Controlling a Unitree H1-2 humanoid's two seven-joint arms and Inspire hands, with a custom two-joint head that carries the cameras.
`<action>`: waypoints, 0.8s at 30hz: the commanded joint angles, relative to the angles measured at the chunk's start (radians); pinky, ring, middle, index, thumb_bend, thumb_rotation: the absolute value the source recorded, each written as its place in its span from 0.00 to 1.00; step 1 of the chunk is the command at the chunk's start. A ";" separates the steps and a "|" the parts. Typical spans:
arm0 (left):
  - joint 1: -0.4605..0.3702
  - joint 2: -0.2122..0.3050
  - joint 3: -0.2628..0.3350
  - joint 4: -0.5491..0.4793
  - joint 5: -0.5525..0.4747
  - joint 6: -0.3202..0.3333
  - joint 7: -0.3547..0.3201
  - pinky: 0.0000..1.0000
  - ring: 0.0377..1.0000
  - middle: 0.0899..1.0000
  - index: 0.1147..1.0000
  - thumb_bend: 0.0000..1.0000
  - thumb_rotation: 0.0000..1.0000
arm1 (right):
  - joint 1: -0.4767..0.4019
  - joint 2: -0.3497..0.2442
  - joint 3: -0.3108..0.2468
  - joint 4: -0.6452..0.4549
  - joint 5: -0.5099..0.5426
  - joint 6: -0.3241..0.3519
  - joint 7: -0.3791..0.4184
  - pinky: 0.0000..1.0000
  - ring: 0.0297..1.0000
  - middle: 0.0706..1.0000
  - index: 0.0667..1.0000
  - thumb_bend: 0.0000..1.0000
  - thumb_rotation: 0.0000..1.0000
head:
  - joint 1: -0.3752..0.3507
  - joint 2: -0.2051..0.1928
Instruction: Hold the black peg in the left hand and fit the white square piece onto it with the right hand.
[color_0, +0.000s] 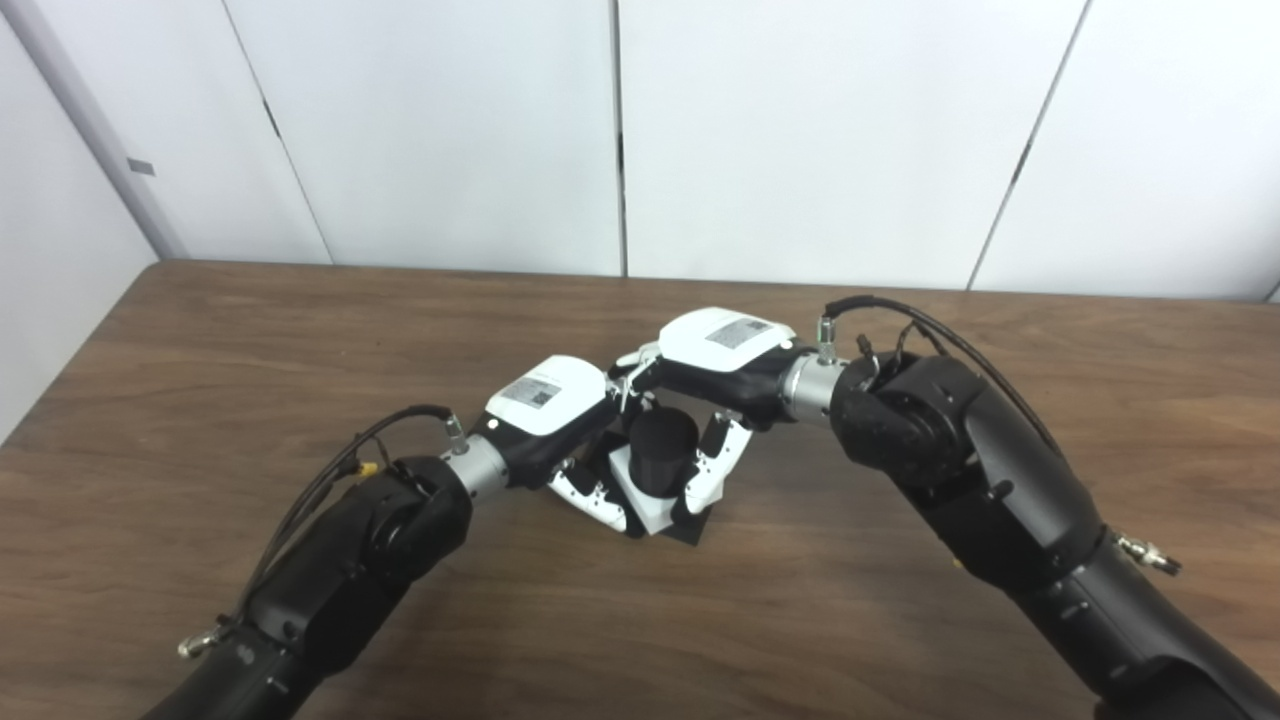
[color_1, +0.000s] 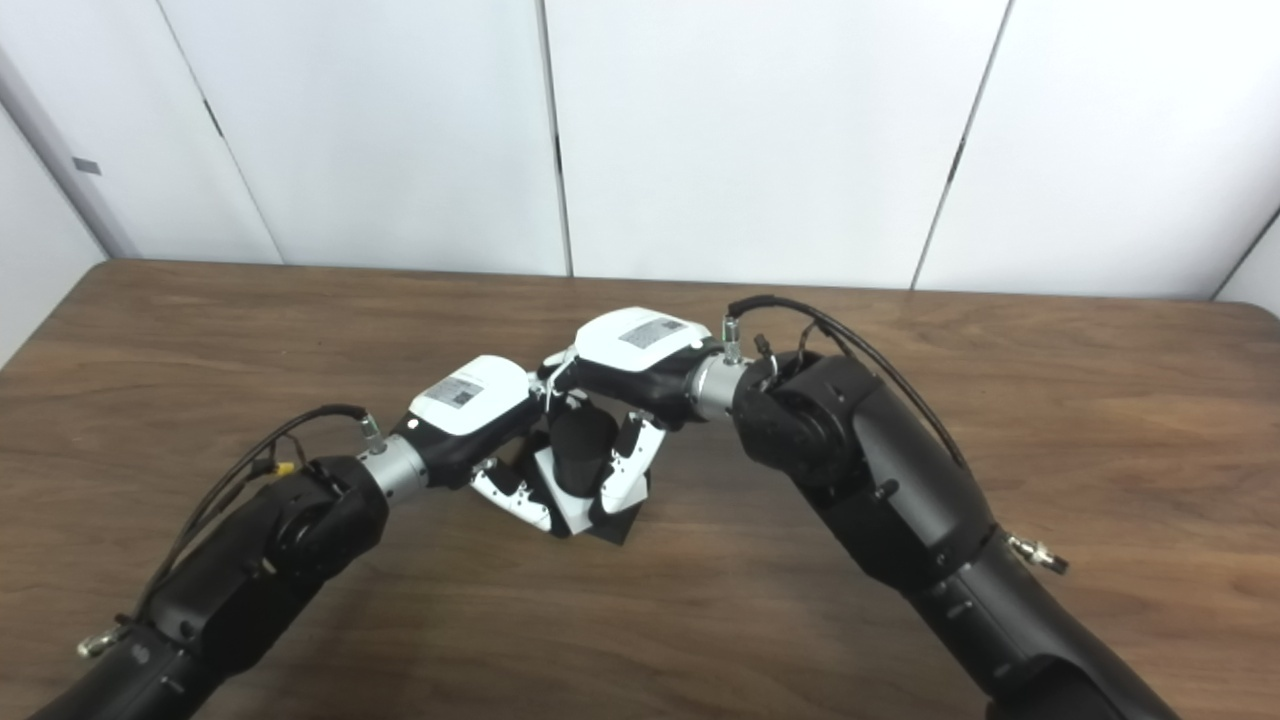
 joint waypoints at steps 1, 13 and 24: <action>0.029 -0.002 -0.038 0.025 0.029 0.000 -0.058 0.76 0.82 0.79 0.42 0.52 0.07 | -0.048 -0.013 -0.019 -0.029 0.010 0.014 0.009 0.94 0.93 0.90 0.82 0.99 0.37 | -0.001 0.003; 0.030 0.002 -0.033 0.020 0.016 0.002 -0.070 0.77 0.83 0.81 0.42 0.52 0.07 | -0.041 -0.024 -0.038 -0.035 0.008 0.016 -0.010 0.94 0.93 0.90 0.83 0.92 0.31 | -0.004 0.001; 0.031 0.012 -0.031 0.019 0.012 -0.001 -0.073 0.79 0.84 0.80 0.42 0.52 0.07 | -0.019 -0.076 -0.185 -0.055 0.014 0.007 -0.160 0.81 0.85 0.86 0.75 0.78 0.13 | -0.013 0.000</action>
